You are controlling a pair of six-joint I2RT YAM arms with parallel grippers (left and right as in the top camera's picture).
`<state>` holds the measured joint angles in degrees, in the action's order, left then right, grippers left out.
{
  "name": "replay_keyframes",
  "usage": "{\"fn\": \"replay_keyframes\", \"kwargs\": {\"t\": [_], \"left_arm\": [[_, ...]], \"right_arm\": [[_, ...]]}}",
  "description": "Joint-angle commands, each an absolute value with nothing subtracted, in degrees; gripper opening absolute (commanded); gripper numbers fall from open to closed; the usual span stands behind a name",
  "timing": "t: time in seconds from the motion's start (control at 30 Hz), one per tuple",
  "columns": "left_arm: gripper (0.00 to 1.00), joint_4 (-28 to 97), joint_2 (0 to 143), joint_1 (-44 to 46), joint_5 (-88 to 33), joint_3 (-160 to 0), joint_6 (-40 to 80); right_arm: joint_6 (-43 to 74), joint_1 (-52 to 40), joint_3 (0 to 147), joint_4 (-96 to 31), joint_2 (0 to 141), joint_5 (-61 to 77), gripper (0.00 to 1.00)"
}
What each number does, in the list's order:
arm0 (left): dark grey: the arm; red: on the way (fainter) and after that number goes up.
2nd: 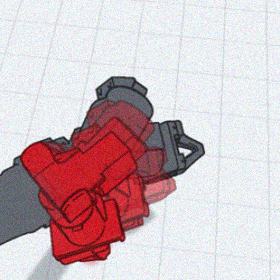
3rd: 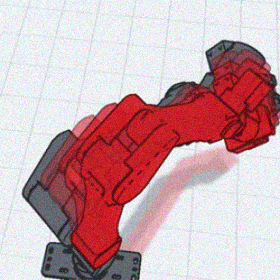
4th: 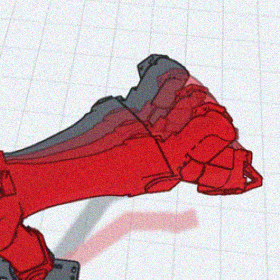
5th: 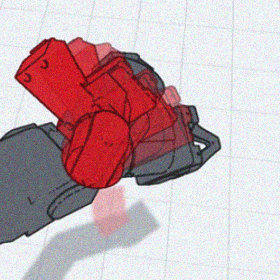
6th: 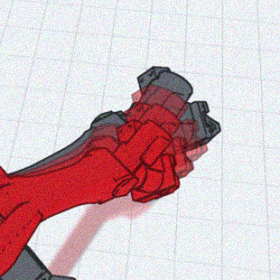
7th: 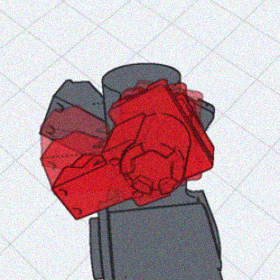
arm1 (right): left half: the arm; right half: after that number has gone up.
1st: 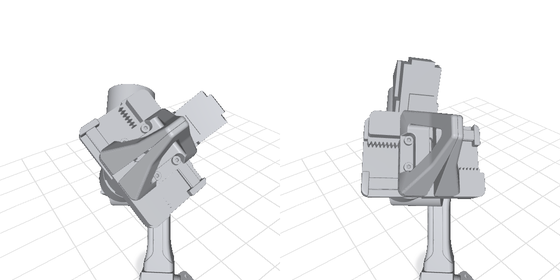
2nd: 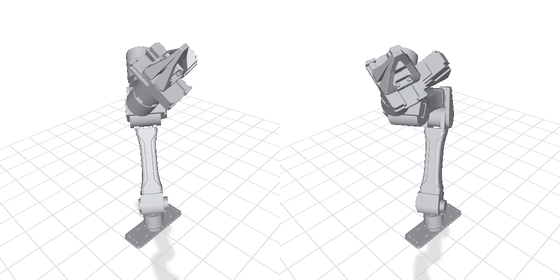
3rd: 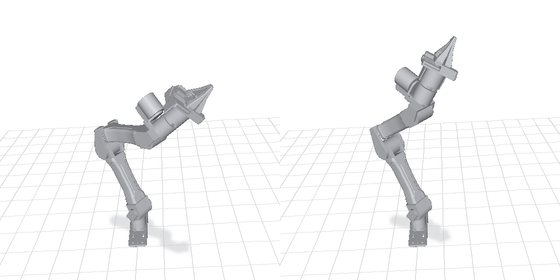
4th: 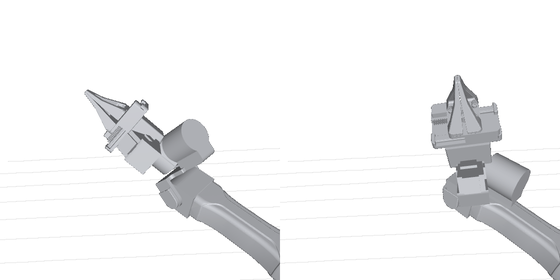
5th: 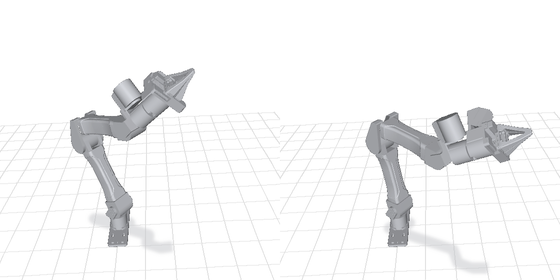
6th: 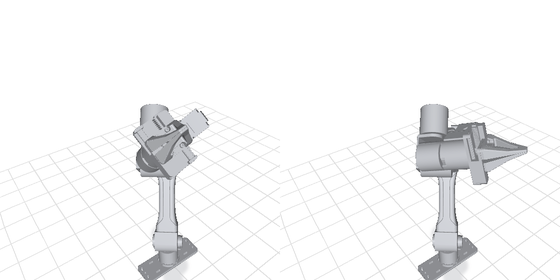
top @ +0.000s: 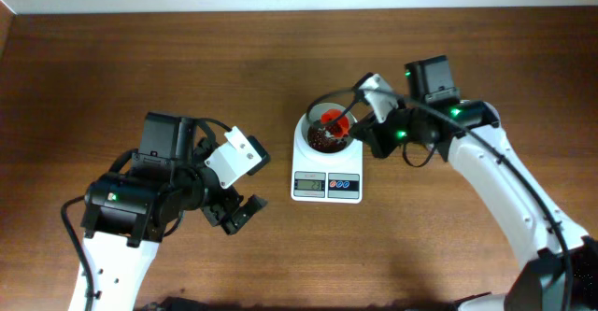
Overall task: Scoop and weigh 50g on scale
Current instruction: 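Tilt the red scoop with the right gripper to pour beans into the bowl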
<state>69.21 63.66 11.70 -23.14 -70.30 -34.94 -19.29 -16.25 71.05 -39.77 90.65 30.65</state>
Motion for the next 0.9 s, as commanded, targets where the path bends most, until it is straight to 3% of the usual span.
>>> {"fn": "replay_keyframes", "kwargs": {"t": [0.0,0.87], "left_arm": [[0.99,69.1,63.6,11.4,-23.1,-71.2,-35.9],[0.99,69.1,63.6,11.5,-23.1,-71.2,-35.9]], "right_arm": [[-20.2,-20.6,71.5,-39.6,89.6,16.8,0.04],[-16.4,-22.1,71.5,-38.0,88.3,17.8,0.04]]}}
